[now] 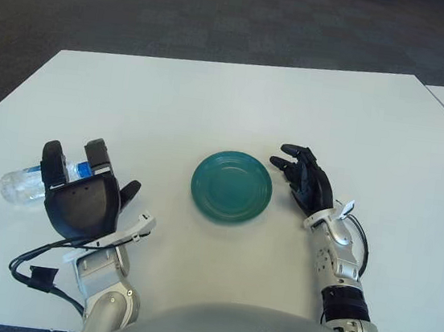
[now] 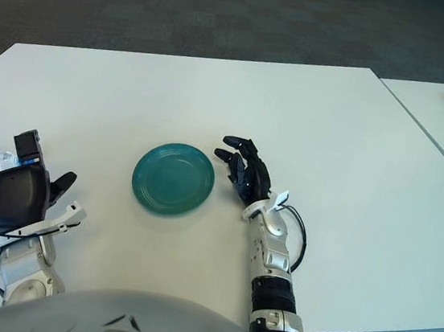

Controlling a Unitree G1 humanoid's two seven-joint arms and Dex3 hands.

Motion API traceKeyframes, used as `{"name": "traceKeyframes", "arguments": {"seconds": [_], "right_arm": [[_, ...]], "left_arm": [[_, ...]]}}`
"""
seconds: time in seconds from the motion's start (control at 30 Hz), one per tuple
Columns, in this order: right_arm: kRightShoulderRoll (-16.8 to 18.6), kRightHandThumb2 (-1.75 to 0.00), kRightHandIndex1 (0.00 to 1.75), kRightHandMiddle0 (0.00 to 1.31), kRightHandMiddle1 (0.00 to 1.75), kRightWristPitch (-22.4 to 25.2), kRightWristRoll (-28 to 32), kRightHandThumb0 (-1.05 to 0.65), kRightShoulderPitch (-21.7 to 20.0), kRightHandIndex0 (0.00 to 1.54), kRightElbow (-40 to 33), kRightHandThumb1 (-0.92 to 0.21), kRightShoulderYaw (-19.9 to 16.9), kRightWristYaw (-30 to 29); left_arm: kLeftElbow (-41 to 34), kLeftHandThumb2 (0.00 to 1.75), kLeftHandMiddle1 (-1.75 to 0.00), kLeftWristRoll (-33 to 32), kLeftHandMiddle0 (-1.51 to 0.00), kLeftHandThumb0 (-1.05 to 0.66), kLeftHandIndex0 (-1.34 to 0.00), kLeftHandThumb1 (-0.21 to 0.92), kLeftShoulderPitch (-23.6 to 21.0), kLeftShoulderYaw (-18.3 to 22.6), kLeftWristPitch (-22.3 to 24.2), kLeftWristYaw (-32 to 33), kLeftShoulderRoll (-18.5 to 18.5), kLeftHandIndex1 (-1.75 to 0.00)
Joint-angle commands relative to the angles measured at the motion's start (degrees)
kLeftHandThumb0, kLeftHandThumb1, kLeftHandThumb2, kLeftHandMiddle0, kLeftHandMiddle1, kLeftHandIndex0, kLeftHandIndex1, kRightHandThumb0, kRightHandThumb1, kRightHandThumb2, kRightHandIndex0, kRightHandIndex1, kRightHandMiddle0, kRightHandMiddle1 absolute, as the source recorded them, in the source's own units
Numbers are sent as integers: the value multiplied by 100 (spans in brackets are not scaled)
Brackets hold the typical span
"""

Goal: Put the bottle into the plate.

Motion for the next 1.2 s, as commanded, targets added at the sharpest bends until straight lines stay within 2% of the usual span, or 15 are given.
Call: {"name": "traceKeyframes", "arguments": {"seconds": [0.0,0.23,0.47,0.8,0.93,1.07,1.17], "right_arm": [[2,-58,96,18,121,243,-40,-62,157,41,256,-92,-1,-81],[-2,-61,95,17,120,270,-87,-64,144,40,258,-92,21,-147],[-33,-61,94,16,121,265,-79,-65,98,38,309,-92,19,-125],[-207,-66,91,12,121,361,-69,-68,80,34,234,-92,6,-30],[-268,-67,90,11,122,462,-49,-71,7,34,282,-92,-52,-40],[-333,-67,87,10,119,508,-67,-72,-1,35,338,-92,-97,-54],[-375,-67,83,9,116,515,-72,-73,13,36,354,-92,-115,-58]], "left_arm": [[-28,63,-17,268,-35,-105,0,92,-13,33,13,140,-21,-99],[-37,63,-18,449,-37,-105,0,92,-36,79,-10,107,-56,-99],[4,62,-19,344,-37,-105,0,92,-149,226,-64,6,-48,-101],[94,58,-19,60,-35,-105,0,92,-442,787,-78,-398,90,-109],[-16,56,-20,-166,-35,-105,0,92,-526,1254,-119,-795,341,-111],[-72,56,-21,-304,-35,-105,0,92,-522,1594,-74,-1065,435,-111],[-109,55,-22,-319,-35,-105,0,92,-473,1699,-41,-1165,411,-110]]}}
